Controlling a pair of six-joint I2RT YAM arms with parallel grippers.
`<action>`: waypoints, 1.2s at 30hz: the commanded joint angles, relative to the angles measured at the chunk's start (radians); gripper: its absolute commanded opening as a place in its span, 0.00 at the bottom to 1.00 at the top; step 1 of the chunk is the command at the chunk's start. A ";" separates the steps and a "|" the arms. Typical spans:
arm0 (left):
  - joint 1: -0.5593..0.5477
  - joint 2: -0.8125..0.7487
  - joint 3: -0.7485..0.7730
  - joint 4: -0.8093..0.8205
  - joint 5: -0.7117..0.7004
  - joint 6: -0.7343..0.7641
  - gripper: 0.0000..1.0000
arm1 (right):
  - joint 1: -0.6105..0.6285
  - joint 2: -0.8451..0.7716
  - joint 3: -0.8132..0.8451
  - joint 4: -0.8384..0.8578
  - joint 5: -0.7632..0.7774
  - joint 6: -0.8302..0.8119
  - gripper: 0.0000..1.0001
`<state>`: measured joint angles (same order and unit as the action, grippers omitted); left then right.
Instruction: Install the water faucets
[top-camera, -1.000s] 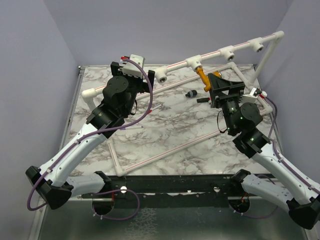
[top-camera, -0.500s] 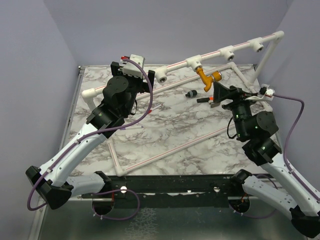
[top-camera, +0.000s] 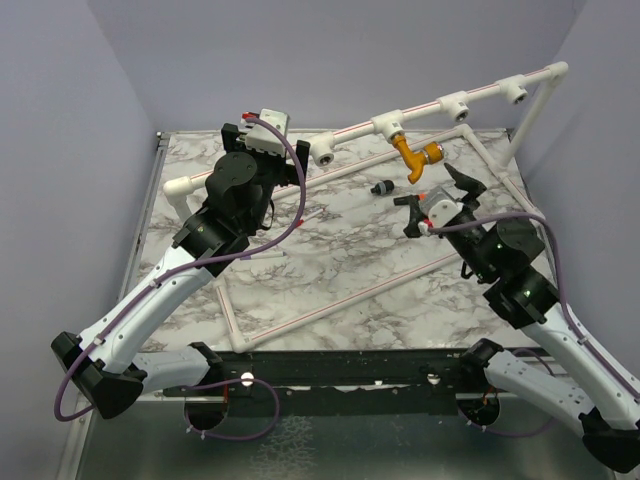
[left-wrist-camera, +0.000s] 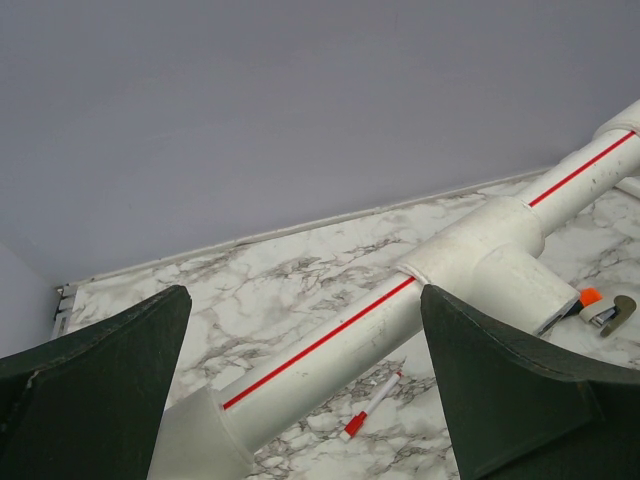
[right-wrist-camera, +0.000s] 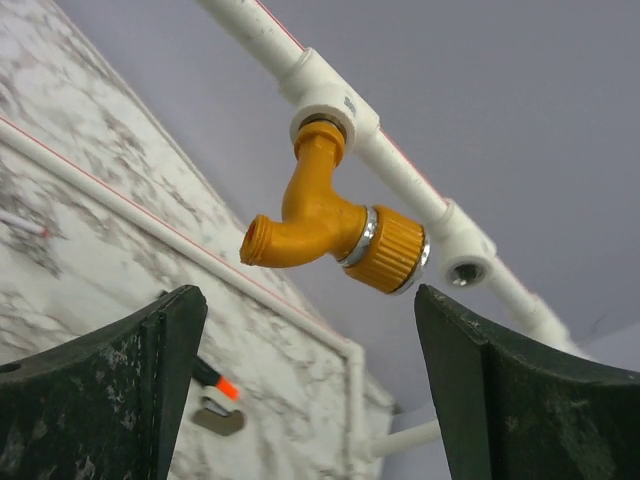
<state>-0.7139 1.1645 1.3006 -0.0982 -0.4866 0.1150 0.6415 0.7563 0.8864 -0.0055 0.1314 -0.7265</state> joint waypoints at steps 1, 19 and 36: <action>-0.005 0.021 -0.006 -0.049 0.007 0.005 0.99 | 0.004 0.021 0.033 -0.084 -0.044 -0.406 0.90; -0.005 0.011 -0.011 -0.047 0.007 0.003 0.99 | 0.004 0.192 -0.040 0.311 0.028 -1.042 0.89; -0.007 0.002 -0.015 -0.043 0.003 0.008 0.99 | 0.004 0.236 -0.086 0.414 0.095 -0.968 0.43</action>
<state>-0.7143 1.1641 1.3006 -0.0982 -0.4866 0.1169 0.6415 0.9951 0.8192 0.3511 0.1814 -1.7382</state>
